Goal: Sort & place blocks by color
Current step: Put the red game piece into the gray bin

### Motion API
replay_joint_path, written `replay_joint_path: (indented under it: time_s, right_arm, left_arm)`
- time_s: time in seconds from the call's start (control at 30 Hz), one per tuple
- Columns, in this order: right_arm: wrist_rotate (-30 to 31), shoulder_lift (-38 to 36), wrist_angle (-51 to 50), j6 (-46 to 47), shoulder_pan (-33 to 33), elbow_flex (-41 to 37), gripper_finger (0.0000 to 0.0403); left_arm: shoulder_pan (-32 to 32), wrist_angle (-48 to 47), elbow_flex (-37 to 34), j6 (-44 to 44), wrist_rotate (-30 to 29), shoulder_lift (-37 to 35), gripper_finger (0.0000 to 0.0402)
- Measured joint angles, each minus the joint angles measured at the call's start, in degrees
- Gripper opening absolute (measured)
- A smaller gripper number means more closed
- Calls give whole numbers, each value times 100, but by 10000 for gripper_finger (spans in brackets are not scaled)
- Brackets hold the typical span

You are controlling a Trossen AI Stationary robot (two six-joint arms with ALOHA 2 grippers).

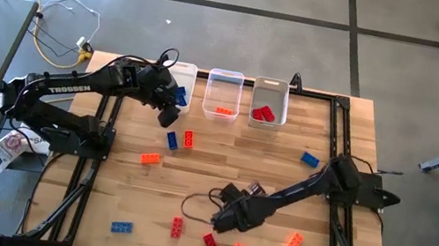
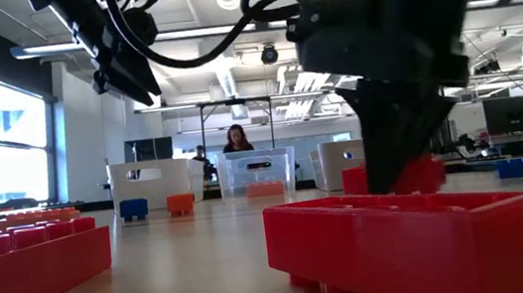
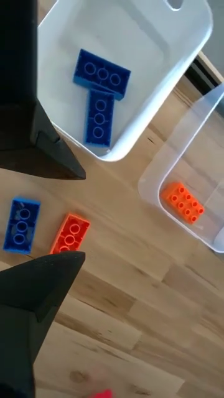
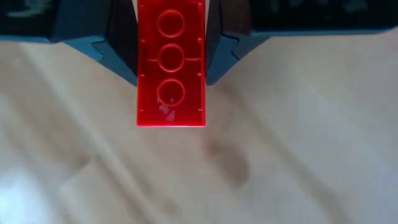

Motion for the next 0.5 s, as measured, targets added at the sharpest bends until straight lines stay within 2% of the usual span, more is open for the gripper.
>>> replay_joint_path:
  time_s: [0.5]
  right_arm:
    - [964,-981,-634,-1227,-1223,0,109]
  left_arm:
    - [-421,-5,-2,654,-43,0,186]
